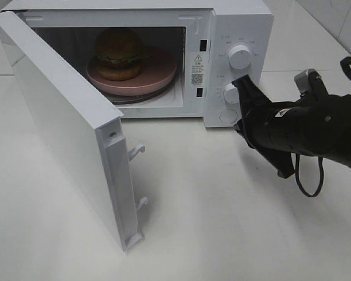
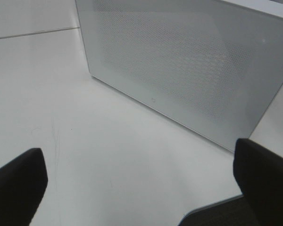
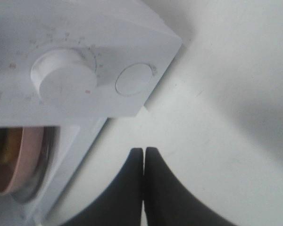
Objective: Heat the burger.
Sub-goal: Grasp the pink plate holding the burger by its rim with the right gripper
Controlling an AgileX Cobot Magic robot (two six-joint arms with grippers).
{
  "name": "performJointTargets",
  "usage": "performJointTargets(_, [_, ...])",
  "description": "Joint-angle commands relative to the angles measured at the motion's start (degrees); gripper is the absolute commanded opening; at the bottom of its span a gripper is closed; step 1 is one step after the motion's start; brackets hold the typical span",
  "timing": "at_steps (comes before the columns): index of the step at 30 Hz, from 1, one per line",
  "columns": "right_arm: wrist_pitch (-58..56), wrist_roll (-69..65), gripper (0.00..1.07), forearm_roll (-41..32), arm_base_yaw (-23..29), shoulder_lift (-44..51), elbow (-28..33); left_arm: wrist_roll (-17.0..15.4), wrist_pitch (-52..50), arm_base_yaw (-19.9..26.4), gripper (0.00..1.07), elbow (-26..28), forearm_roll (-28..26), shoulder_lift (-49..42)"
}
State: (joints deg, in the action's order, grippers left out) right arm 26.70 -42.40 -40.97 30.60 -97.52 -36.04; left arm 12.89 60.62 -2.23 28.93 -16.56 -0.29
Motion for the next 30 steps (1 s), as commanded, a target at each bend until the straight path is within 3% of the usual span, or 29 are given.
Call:
performJointTargets(1, [-5.21, 9.17, 0.0, 0.11, -0.46, 2.12, 0.17, -0.29, -0.69, 0.17, 1.02, -0.17, 0.0, -1.15])
performJointTargets(11, [-26.01, 41.54, 0.02, 0.06, -1.78, 9.4, -0.17, -0.29, -0.69, 0.17, 1.02, -0.17, 0.0, -1.15])
performJointTargets(17, [-34.95, 50.71, 0.02, 0.92, -1.78, 12.15, -0.17, -0.29, -0.69, 0.17, 1.02, -0.17, 0.0, -1.15])
performJointTargets(30, [-56.15, 54.49, 0.04, 22.29, -1.78, 17.53, -0.23, -0.29, -0.69, 0.17, 1.02, -0.17, 0.0, -1.15])
